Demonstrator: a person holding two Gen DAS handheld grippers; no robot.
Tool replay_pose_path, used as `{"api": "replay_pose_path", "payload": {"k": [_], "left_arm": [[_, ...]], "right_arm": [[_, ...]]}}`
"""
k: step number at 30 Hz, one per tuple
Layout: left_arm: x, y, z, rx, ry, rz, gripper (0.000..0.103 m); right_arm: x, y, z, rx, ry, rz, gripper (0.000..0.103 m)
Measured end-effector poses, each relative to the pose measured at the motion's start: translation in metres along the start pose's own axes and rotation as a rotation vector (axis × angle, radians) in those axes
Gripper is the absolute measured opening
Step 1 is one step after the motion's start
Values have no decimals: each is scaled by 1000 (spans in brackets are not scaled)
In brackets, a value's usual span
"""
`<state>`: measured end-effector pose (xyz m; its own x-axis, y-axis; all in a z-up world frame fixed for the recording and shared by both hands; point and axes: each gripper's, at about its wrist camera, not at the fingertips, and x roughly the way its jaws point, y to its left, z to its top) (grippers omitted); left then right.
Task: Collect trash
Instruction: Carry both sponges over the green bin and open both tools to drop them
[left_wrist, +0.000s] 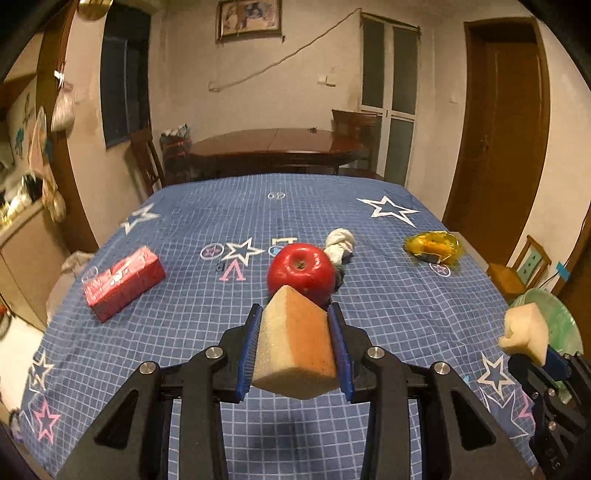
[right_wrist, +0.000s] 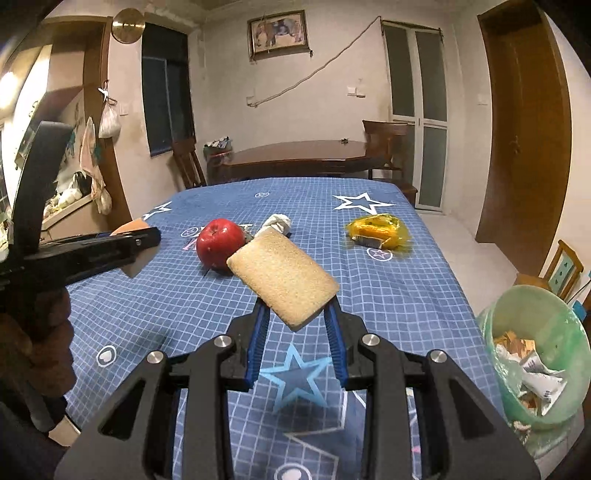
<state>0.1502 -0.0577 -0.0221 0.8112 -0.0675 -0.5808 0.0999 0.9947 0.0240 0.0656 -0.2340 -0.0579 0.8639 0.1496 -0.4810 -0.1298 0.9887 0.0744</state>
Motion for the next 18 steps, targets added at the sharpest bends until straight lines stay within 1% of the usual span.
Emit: {"api": "replay_pose_path", "payload": {"k": [4,9,11,18], "left_arm": [[-10,-16,2,30,-28,-1,37],[-16,-36,9,59,-52,-18,37],[-19,-48,13,78,-66,-34,37],[-23,-95,31,145,-103,-100,37]], "right_arm": [[-12,-4,-1,-8,-30,-26,29],[-30,-19,3,8,-73,-62,29],[-34,-27,6,14,-83,-78,29],[-60,-68,10,57,-123,-186,29]]}}
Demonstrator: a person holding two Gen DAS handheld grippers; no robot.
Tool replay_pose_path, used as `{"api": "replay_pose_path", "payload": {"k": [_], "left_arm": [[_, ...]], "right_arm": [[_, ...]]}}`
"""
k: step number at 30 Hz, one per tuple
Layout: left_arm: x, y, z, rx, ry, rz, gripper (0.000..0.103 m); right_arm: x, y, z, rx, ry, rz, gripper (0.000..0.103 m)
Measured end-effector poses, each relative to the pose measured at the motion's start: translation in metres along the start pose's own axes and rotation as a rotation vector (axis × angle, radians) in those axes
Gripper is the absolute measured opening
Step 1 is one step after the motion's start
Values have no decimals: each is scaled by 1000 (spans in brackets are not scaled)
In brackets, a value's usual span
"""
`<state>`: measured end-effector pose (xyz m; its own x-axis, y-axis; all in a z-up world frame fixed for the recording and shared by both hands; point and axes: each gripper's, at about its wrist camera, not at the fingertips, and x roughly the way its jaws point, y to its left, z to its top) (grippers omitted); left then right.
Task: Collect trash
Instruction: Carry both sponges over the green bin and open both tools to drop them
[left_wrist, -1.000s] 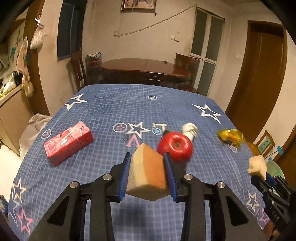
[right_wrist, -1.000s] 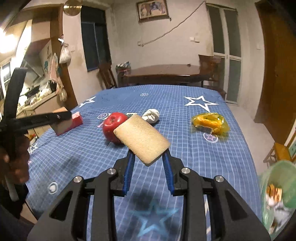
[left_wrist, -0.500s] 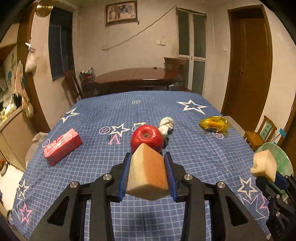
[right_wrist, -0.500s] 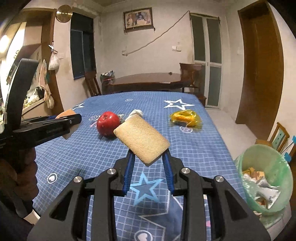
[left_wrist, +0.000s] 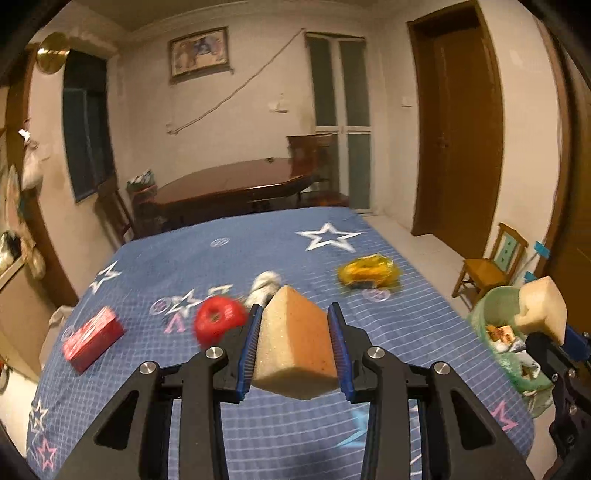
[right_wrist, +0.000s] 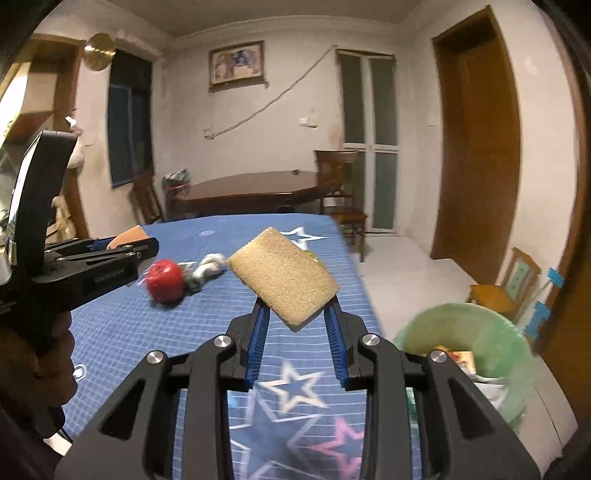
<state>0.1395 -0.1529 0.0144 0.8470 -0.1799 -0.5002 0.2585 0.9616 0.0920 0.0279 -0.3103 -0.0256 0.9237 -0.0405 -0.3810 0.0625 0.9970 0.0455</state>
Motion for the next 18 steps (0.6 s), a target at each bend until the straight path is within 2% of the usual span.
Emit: {"api": "replay_pose_path", "payload": {"k": [10,18], "left_arm": [[11,-96,24,131,-23,-156,37],[31,-182,33,245,-24,-283,37]], "right_arm": [[-21,-75,8,85,-14,-186,29],[-24,-124,13,131,22,-303,29]]}}
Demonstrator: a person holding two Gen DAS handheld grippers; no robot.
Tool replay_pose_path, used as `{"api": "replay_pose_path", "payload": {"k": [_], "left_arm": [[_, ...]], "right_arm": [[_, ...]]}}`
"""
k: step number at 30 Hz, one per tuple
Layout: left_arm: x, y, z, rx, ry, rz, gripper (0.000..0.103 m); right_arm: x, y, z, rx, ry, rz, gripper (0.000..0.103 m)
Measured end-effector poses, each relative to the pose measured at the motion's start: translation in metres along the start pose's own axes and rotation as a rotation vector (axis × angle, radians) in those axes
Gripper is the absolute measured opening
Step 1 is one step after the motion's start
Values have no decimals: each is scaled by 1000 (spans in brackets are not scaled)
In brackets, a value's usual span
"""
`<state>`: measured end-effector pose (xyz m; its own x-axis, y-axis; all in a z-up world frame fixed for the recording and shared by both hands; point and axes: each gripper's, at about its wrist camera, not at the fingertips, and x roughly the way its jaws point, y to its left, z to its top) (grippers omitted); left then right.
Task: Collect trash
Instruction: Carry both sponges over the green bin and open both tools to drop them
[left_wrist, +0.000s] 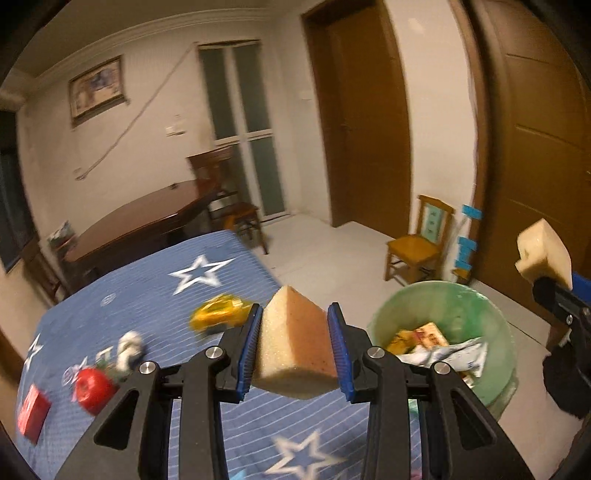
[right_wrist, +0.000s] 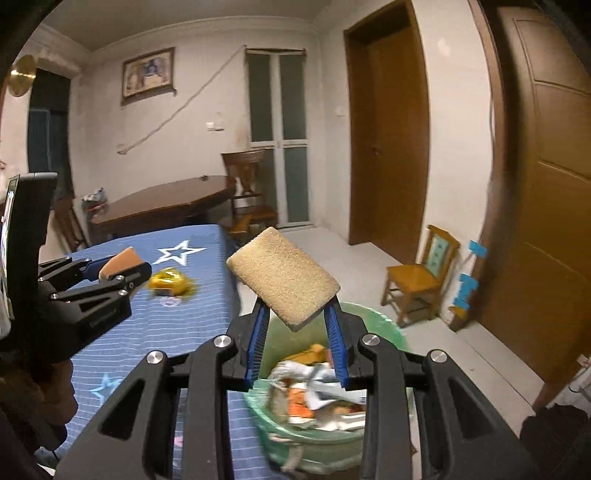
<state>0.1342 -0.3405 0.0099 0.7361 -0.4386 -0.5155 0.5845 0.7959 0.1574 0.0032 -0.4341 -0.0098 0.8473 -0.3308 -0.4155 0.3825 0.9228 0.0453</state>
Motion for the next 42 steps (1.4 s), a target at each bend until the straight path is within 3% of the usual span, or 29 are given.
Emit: {"api": "replay_pose_path", "payload": {"k": [8,17,25,28,42], "left_arm": [[38,-62,15,93,16,-68,38],[71,-94,15,143,44,-118,38],[96,-78,25,105,130,-448,38],[108,-71,30,74,157,-517,38],[129,-69,34,54,178,-571,39]], "right_arm": [[6,-38,-5,59,41,-63,29],[15,-60,-13,84,88,-98,29],[25,-73,-9,102,145,-90,29],[31,-72,-8,106,171,-73,29],[47,-77,-9,137,232,-65,29]]}}
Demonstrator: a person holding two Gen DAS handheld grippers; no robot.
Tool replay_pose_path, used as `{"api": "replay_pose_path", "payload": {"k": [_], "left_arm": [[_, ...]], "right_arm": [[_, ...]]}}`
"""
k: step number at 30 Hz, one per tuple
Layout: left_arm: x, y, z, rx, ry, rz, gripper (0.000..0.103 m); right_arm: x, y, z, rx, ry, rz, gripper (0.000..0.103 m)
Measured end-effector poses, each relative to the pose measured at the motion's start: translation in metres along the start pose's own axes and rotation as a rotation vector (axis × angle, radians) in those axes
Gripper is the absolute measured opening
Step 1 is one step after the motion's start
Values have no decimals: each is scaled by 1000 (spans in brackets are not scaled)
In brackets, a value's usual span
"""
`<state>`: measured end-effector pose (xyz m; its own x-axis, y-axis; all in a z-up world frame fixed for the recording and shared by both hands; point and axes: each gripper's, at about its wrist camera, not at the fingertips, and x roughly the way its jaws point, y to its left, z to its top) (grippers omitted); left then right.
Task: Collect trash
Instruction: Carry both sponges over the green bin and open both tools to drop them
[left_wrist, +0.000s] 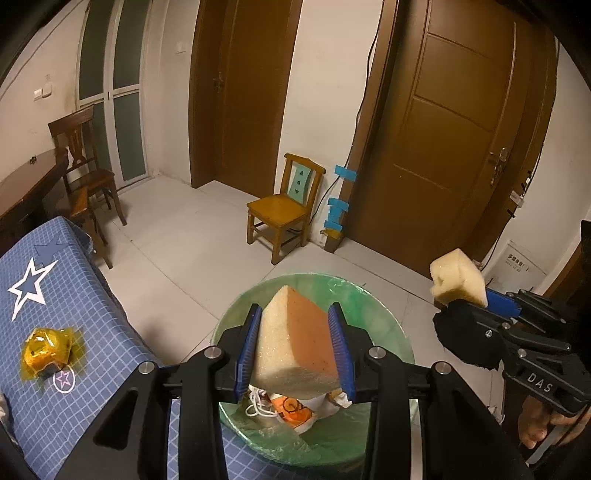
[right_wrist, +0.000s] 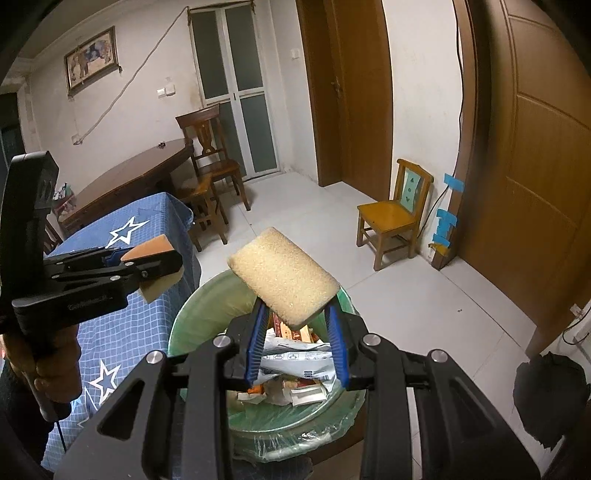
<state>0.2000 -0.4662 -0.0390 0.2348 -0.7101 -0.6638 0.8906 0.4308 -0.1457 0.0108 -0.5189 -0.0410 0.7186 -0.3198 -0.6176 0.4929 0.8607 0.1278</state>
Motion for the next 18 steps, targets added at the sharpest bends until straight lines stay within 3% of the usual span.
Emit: {"api": "replay_pose_path", "payload": {"k": [5,6,8,9,11,18], "left_arm": [[2,6,10,-33,-17,-7,40],[3,10,12,-46,-16,-15,44],[2,19,16,-89,-11,-23,64],[1,23,18,-107,-16,-28,67],[0,27,19,-112,-9,-47,67],[-14,30,14,-82,-21,-27,67]], "right_arm": [[5,2,6,-8,8,1,30],[7,4,6,-11,10,4,31],[11,5,8,-14,16,11,34],[15,6,9,-8,21,16,37],[19,6,8,-3,25,23,43],[19,1,6,4,31,30,43]]}}
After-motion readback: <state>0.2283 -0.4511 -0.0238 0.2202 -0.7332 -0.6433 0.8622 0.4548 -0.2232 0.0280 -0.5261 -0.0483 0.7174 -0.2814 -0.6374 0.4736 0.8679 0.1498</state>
